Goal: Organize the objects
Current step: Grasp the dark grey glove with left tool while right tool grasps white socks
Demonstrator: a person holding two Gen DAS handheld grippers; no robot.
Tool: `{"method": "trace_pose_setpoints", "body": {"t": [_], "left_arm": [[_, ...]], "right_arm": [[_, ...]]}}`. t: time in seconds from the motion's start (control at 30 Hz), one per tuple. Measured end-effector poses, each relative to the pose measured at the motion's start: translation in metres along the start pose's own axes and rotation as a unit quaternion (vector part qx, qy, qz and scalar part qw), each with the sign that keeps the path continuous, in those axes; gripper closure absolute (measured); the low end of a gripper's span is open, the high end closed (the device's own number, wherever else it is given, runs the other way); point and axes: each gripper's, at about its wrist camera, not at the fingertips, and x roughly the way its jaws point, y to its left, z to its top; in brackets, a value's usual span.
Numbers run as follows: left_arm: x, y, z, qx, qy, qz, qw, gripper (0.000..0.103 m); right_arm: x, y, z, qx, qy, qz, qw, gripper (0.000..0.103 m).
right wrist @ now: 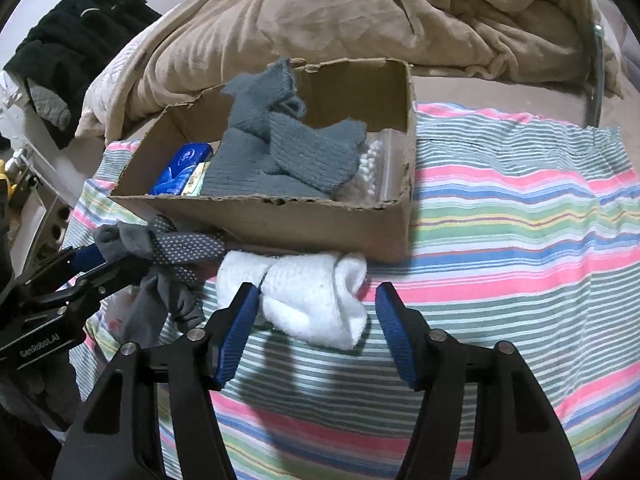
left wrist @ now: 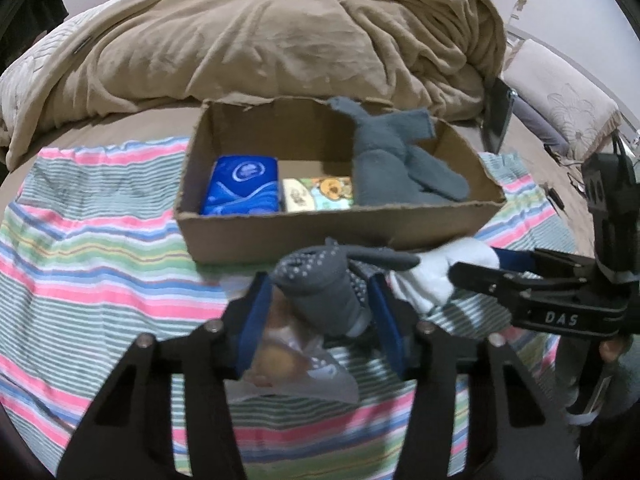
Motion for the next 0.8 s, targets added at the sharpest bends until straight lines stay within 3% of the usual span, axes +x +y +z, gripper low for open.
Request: {"method": "trace_pose_setpoints", "body": {"t": [0.37, 0.8], "left_arm": [[-0.015, -0.011, 0.003, 0.010, -0.022, -0.007, 0.9997, 0.076], [-0.041, -0.017, 0.006, 0.011, -0.046, -0.017, 0.9988, 0.080]], "right_arm": [[-0.007, 0.012, -0.004, -0.019, -0.006, 0.008, 1.000, 0.075], [-0.043, 0.022, -0.004, -0.030, -0.035, 0.005, 0.999, 0.080]]}}
